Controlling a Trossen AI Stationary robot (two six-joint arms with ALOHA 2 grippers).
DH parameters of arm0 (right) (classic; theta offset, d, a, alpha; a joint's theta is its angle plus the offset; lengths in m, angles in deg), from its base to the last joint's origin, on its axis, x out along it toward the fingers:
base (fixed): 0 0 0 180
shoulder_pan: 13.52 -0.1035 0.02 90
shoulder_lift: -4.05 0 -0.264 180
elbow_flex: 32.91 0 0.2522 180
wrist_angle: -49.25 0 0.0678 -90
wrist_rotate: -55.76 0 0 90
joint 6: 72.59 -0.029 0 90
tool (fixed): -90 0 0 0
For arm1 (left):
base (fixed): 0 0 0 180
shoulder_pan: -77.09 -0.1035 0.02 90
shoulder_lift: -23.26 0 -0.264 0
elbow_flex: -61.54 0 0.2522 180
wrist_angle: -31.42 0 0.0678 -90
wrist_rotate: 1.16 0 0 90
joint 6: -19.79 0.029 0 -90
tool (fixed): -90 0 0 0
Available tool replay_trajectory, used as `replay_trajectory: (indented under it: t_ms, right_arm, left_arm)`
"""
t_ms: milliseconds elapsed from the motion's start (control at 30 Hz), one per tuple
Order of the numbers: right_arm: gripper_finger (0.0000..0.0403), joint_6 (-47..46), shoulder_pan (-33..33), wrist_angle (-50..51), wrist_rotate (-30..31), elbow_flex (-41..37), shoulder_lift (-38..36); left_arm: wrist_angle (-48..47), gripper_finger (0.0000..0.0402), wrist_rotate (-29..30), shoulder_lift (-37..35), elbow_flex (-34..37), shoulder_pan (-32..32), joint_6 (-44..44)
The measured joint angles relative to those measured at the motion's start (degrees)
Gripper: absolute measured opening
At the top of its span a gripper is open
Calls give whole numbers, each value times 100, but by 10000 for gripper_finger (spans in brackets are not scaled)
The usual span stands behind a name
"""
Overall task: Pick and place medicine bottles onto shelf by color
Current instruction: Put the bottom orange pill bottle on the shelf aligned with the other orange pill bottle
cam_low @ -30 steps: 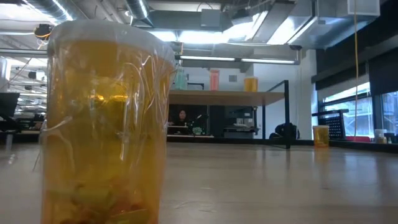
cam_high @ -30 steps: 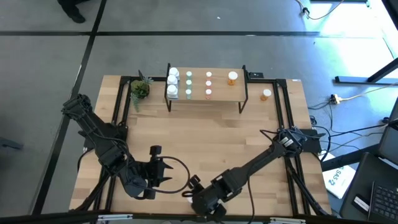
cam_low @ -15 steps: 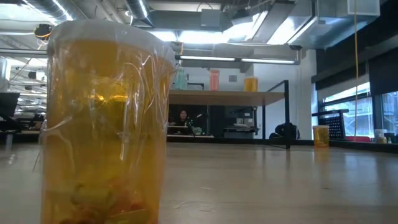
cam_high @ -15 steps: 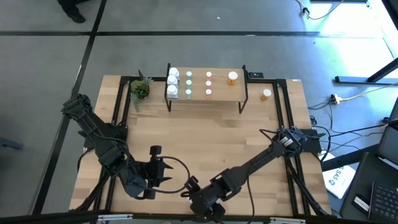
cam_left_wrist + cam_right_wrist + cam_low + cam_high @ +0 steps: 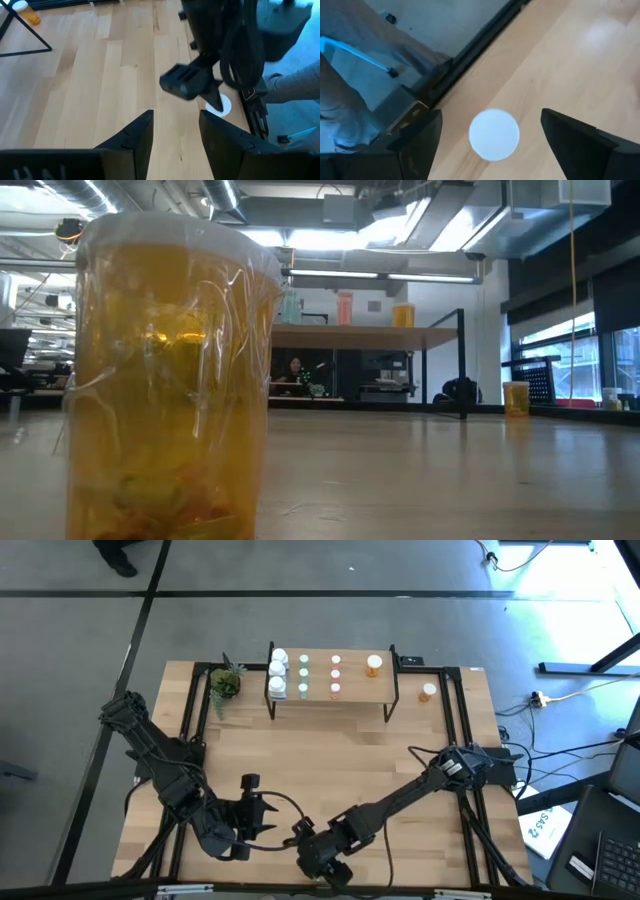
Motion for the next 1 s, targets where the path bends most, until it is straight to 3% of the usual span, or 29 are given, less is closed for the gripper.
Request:
replay_trajectory:
  t_ms: [1000]
  right_arm:
    - [342,-155,74,73,57,0,536]
  left_arm:
    - [79,151,1,0,0,0,-1]
